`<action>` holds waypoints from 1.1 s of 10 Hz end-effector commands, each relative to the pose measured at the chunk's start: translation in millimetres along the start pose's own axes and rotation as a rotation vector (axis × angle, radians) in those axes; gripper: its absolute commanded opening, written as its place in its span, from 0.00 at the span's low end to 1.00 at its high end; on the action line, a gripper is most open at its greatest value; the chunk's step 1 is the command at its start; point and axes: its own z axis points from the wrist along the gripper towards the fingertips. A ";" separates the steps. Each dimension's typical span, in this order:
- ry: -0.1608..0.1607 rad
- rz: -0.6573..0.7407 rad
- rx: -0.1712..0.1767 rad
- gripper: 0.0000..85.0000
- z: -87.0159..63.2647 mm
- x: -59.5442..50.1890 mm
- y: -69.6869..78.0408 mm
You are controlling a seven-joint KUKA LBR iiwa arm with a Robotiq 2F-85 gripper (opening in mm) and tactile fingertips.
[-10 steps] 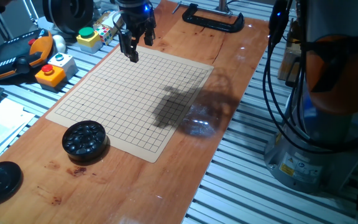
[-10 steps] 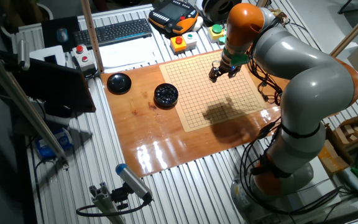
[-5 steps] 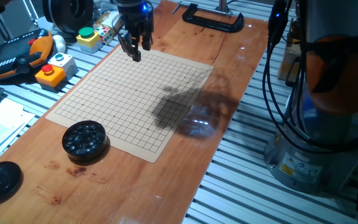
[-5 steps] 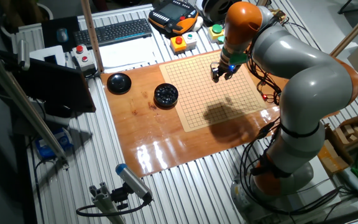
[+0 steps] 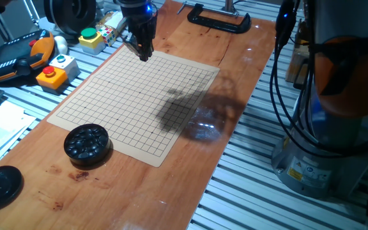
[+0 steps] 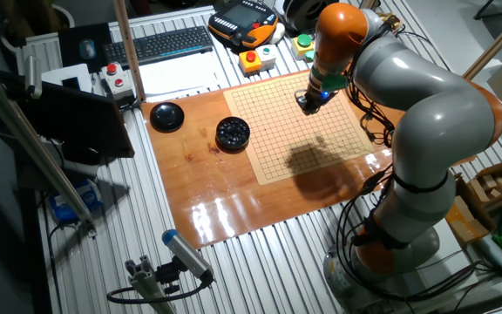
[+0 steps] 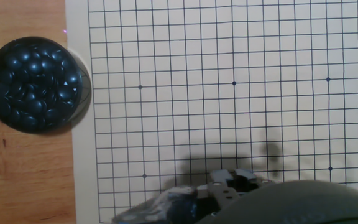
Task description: Play the first move as black on the 3-4 point in the upper right corner of the Go board
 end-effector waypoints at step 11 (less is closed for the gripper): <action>-0.012 0.023 -0.025 0.01 30.0 -16.8 43.5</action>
